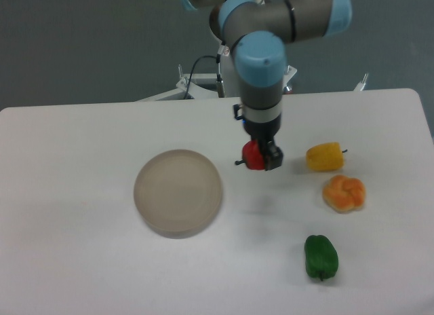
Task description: Pick up the red pepper from the plate
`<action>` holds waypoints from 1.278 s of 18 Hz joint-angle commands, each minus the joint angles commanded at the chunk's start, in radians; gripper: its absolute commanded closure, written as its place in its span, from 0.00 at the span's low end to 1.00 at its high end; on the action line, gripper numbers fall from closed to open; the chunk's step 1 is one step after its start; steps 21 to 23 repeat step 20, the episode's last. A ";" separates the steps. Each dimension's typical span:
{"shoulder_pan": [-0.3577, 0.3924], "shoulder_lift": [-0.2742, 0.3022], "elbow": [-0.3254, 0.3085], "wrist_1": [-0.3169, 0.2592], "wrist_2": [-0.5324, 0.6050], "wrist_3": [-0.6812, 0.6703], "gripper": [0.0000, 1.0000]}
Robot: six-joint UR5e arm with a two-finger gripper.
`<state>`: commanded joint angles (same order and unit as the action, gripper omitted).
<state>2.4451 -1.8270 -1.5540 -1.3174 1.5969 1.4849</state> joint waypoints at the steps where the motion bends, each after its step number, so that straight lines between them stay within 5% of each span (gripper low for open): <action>1: 0.005 -0.002 0.024 -0.050 -0.006 0.020 0.63; 4: 0.006 -0.008 0.055 -0.120 -0.005 0.057 0.63; 9: 0.035 -0.005 0.042 -0.112 -0.003 0.185 0.62; 23: 0.043 -0.003 0.028 -0.102 -0.014 0.190 0.60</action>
